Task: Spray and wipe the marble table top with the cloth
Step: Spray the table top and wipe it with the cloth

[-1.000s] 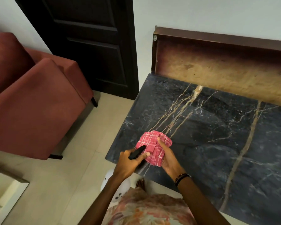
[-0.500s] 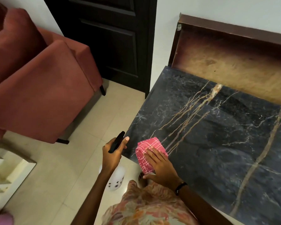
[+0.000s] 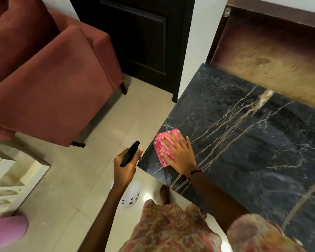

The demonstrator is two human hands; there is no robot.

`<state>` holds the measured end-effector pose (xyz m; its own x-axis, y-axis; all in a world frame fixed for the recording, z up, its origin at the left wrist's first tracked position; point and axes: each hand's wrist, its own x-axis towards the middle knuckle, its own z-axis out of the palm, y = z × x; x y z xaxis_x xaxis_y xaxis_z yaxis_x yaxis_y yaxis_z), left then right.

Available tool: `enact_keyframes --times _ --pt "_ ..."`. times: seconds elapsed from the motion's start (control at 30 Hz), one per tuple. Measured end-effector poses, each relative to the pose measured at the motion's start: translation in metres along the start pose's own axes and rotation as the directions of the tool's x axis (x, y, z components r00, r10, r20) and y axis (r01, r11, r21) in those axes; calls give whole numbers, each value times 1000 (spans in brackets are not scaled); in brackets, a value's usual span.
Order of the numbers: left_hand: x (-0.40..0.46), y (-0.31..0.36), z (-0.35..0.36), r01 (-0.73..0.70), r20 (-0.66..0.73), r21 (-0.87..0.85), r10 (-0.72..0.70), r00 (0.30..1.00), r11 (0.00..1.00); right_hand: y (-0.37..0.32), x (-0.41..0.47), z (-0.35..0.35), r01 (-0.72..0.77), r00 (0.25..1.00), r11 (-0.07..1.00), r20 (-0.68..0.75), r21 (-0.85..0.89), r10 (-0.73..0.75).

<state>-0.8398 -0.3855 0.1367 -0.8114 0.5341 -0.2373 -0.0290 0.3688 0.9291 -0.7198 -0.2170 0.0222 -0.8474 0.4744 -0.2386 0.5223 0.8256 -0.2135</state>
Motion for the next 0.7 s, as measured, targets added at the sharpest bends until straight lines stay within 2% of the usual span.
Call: enact_keyframes --times 0.07,0.17,0.3,0.43,0.5,0.7 --pt "3 0 2 -22 8 29 22 1000 999 -9 25 -2 -20 1000 1000 3 2 20" --pt "9 3 6 -38 31 46 36 999 998 -20 27 4 44 999 999 -8 -9 -44" --pt "17 9 10 -22 38 4 22 999 1000 -21 -40 23 219 976 973 -13 68 -219" --pt "22 12 13 -10 25 -27 10 1000 1000 7 -77 23 287 958 955 -51 74 -284" --pt "24 13 13 2 26 -48 -1 1000 999 20 -61 16 269 963 962 -37 35 -268" --pt "32 9 13 -9 52 -23 10 999 1000 9 38 -4 30 999 998 -29 -56 -32"
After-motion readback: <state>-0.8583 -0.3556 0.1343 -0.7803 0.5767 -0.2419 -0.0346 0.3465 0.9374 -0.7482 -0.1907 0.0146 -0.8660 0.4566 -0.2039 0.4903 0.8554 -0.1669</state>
